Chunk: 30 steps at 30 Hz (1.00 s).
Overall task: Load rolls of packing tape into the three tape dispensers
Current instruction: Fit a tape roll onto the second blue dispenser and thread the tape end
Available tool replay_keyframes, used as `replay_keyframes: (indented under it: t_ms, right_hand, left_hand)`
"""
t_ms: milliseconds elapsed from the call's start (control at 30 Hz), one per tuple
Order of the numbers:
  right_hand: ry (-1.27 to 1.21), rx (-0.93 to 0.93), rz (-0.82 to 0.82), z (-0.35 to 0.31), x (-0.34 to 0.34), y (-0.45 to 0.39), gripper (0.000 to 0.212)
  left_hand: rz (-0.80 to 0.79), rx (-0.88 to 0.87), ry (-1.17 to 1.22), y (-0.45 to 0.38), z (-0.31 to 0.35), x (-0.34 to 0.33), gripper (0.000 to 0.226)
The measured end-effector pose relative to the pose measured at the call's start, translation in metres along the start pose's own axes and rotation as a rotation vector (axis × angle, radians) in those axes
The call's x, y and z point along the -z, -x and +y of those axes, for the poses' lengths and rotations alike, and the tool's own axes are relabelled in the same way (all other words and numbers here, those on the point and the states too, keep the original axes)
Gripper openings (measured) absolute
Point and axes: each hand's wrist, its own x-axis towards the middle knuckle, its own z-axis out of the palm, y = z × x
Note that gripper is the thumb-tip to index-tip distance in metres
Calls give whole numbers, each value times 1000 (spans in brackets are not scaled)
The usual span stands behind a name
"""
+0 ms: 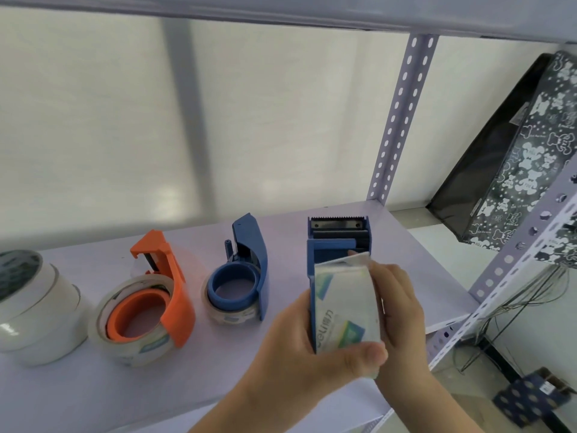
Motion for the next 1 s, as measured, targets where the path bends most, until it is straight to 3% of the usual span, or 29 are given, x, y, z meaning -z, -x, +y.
replay_keyframes:
  t_ms: [167,267,333,567,767,1000]
  right_hand:
    - [-485,-286,-10,-15,21,-12,26]
    - [-427,-183,-296,-25,39,-19,50]
    - [-344,-195,-376,-30,41,-23,49]
    - [-382,-322,-117,-38,35,-29,9]
    - [-630,-590,-7,-43,27,-27,21]
    - [-722,-676,-1,-46,25,-35,18]
  left_hand:
    - [37,16,-142,2,-7,3,44]
    - [16,29,-161,2,-8,3,40]
    - [6,35,-169,3,-7,2,39]
    - [37,67,-221,6,-10,0,48]
    - [84,32,-288,9,-7,-4,59]
    - [127,-1,-318,11,0,-7,54]
